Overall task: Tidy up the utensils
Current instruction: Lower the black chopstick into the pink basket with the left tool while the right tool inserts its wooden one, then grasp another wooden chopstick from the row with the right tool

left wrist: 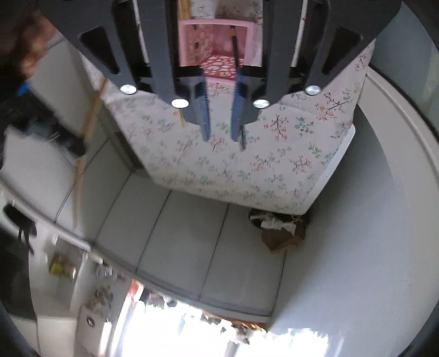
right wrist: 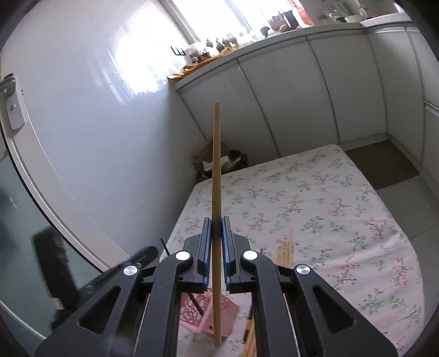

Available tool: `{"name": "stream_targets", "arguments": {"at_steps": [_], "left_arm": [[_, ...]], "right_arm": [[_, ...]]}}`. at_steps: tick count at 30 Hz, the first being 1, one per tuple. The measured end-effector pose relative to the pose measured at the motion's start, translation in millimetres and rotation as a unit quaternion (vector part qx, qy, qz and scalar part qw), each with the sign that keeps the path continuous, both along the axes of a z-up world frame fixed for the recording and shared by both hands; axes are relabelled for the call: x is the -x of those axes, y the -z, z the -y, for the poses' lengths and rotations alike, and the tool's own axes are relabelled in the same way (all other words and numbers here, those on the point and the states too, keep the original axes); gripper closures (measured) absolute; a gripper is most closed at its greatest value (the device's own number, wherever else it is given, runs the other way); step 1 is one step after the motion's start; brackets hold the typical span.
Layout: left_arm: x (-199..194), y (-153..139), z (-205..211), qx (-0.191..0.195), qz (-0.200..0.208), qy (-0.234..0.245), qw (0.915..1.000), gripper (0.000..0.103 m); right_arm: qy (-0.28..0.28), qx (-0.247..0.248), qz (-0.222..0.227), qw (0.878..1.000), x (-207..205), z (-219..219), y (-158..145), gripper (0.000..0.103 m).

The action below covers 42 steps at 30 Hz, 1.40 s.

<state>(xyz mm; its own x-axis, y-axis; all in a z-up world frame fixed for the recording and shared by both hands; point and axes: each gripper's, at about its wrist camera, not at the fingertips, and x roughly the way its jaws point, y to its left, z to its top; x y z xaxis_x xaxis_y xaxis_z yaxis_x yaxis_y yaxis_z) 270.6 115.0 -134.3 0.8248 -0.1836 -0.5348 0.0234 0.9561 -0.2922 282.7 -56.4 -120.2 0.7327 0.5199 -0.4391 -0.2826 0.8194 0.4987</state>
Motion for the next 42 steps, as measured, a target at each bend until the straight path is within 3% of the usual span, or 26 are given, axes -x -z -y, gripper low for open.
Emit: {"name": "stream_targets", "arguments": {"at_steps": [7,12,18,20,24,26,30,35,42], "left_arm": [[24,-30,-21,0.089,-0.005,-0.042,0.9951,0.066],[21,-30,-24,0.039,-0.029,-0.062,0.9969,0.058],[19,-22,-43,0.071,-0.049,-0.076,0.9934,0.058],[19,-23,-44,0.076,-0.049,-0.075,0.993,0.058],[22,-29,-34,0.071,-0.044,-0.062,0.9946,0.057],[23,-31,-26,0.065,-0.045,-0.052,0.9955,0.057],[24,-37,-1,0.052,-0.043,-0.026,0.9974,0.057],[22,-37,48,0.005,-0.064,0.018,0.9977,0.056],[13,-19,84,-0.026,-0.123,0.037,0.9914,0.052]], "right_arm": [[-0.02,0.004,0.032,0.999,-9,-35,-5,0.096],[-0.032,0.034,0.056,0.997,-16,-66,5,0.095],[-0.073,0.088,0.01,0.993,-23,-86,29,0.092],[-0.087,0.097,-0.015,0.991,-25,-88,31,0.068],[-0.08,0.082,-0.008,0.993,-22,-67,17,0.066],[-0.061,0.06,-0.002,0.996,-18,-31,-2,0.065],[-0.035,0.065,-0.007,0.997,-18,-2,-10,0.062],[-0.024,0.09,-0.102,0.99,-29,38,19,0.062],[-0.014,0.091,-0.254,0.963,-45,71,85,0.062]]}}
